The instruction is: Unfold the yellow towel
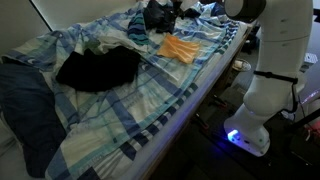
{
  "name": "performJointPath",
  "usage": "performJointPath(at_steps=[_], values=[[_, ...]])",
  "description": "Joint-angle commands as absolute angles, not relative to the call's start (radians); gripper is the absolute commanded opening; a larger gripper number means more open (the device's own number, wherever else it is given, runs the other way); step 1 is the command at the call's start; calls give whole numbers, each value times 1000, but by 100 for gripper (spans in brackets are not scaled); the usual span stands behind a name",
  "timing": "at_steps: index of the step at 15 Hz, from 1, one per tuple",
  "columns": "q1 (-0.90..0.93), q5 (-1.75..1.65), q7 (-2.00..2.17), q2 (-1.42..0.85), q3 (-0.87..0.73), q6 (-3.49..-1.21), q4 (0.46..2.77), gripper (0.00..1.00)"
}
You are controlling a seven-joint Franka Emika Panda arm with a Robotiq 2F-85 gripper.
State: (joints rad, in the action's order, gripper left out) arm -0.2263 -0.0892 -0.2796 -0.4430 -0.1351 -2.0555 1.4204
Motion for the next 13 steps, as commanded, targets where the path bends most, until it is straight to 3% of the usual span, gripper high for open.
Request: performJointPath(at_steps=[1, 6, 7, 13], values=[[-199, -154, -209, -298, -153, -2010, 1581, 100], [-183, -196, -194, -182, -145, -1917, 1722, 100], [-199, -167, -228, -261, -144, -1933, 1626, 100], [-190, -173, -228, -214, -144, -1924, 1689, 100]])
